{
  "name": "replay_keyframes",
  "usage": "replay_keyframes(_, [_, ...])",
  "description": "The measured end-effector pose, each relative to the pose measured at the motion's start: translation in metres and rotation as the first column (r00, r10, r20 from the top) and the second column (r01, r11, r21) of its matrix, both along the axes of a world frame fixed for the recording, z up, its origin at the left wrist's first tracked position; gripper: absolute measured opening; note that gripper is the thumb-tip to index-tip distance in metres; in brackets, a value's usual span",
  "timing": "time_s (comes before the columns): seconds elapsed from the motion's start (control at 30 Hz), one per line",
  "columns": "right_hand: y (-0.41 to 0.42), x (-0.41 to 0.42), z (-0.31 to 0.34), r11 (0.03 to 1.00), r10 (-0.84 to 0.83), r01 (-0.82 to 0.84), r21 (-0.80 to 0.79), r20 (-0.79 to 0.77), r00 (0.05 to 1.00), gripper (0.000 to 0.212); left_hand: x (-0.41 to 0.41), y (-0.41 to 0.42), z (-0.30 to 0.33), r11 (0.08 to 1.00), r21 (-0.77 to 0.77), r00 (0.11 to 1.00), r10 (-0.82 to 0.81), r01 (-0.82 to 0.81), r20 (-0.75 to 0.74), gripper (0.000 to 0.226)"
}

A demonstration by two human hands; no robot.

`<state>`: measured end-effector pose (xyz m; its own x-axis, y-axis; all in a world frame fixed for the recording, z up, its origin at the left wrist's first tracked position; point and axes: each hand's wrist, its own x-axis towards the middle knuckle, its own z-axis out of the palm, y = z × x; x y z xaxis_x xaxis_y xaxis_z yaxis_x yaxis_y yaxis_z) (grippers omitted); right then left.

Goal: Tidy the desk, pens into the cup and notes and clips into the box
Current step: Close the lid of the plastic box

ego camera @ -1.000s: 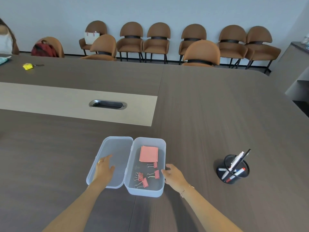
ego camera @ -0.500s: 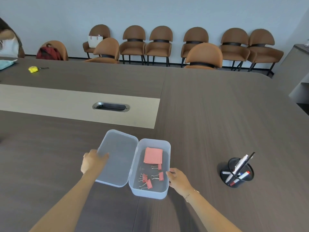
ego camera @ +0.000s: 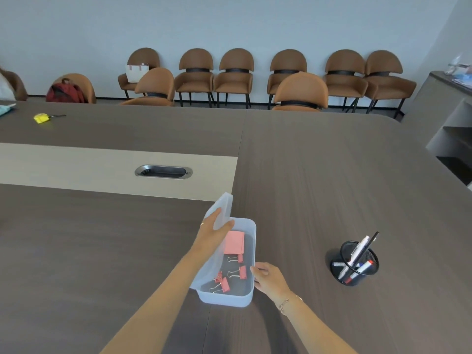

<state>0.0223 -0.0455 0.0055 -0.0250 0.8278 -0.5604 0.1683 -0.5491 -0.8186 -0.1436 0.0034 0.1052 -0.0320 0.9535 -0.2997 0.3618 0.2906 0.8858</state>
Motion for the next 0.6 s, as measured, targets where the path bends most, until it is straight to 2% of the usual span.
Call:
replay_keyframes(0.07, [-0.001,0.005,-0.004,0.998,-0.050,0.046,-0.044,-0.090,0.995,0.026,0.017,-0.003,-0.014,1.000,0.016,1.000,0.004,-0.003,-0.026,0.063])
replay_keyframes(0.2, [-0.008,0.014,0.001,0.981,-0.165,0.123,-0.149,-0.316,0.934,0.026,0.038,-0.007,-0.034,1.000,-0.005,0.996,0.030,-0.031,-0.085,0.059])
replay_keyframes(0.27, [-0.008,0.019,0.000,0.977,-0.191,0.140,-0.161,-0.372,0.908,0.027,0.038,-0.007,-0.043,0.999,-0.005,0.990,0.039,-0.040,-0.133,0.058])
replay_keyframes(0.37, [-0.008,0.022,-0.004,0.988,-0.128,0.089,-0.123,-0.360,0.924,0.027,0.030,-0.009,-0.054,1.000,0.001,0.953,-0.017,0.018,-0.303,0.065])
replay_keyframes(0.47, [-0.008,0.019,-0.010,0.996,-0.083,0.067,-0.065,-0.295,0.952,0.029,0.022,-0.012,-0.063,0.981,-0.094,0.839,-0.195,0.171,-0.509,0.078])
replay_keyframes(0.6, [-0.004,0.017,-0.014,0.993,-0.111,0.101,-0.054,-0.259,0.959,0.040,0.020,-0.016,-0.069,0.950,-0.141,0.736,-0.307,0.280,-0.603,0.086])
